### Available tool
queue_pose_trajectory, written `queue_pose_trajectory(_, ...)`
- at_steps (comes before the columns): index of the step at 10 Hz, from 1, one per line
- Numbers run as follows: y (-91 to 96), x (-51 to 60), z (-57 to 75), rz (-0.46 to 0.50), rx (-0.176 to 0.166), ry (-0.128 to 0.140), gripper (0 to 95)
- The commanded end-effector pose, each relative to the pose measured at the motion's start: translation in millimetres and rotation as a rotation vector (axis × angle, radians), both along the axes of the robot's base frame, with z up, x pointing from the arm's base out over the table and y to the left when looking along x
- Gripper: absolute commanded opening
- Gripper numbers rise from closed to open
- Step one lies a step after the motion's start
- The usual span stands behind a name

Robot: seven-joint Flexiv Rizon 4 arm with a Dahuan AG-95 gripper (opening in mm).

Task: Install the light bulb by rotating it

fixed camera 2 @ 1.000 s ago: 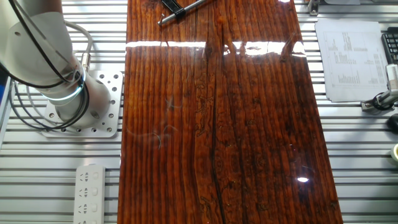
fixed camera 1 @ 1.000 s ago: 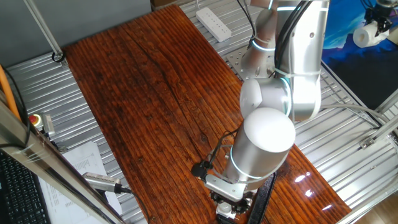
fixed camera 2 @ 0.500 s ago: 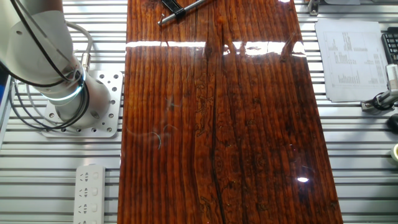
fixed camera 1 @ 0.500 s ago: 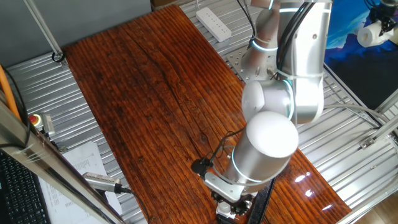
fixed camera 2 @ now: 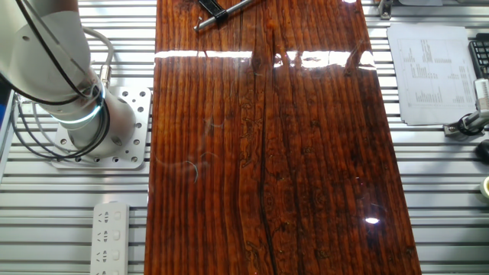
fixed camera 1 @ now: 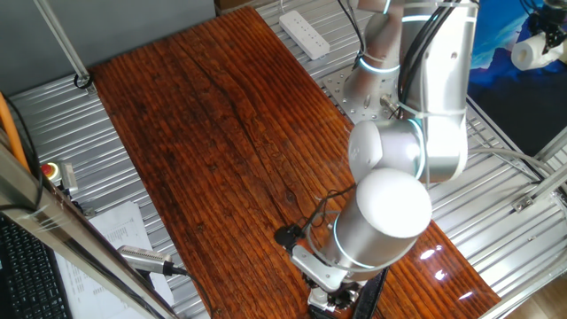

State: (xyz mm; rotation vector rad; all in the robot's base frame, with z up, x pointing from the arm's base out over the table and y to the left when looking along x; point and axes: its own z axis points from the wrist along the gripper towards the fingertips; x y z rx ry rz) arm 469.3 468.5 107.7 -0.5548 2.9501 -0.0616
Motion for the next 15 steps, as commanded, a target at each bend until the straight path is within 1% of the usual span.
queue_pose_trajectory(1, 0.7, -0.2, 0.0, -0.052, 0.007, 0.007, 38.0)
queue_pose_trajectory(3, 0.7, -0.2, 0.0, -0.093, -0.007, 0.006, 38.0)
queue_pose_trajectory(6, 0.7, -0.2, 0.0, -0.174, 0.003, 0.011, 38.0)
queue_pose_trajectory(8, 0.7, -0.2, 0.0, -0.226, -0.03, 0.01, 38.0)
queue_pose_trajectory(9, 0.7, -0.2, 0.0, -0.247, -0.033, 0.015, 38.0)
queue_pose_trajectory(10, 0.7, -0.3, 0.0, -0.277, -0.018, 0.022, 38.0)
queue_pose_trajectory(11, 0.7, -0.3, 0.0, -0.29, -0.01, 0.023, 38.0)
queue_pose_trajectory(13, -0.3, -0.2, 0.3, -0.315, -0.027, 0.03, 38.0)
queue_pose_trajectory(14, -1.6, 0.0, 0.6, -0.319, -0.024, 0.034, 38.0)
queue_pose_trajectory(15, -2.8, 0.2, 1.0, -0.328, -0.006, 0.038, 38.0)
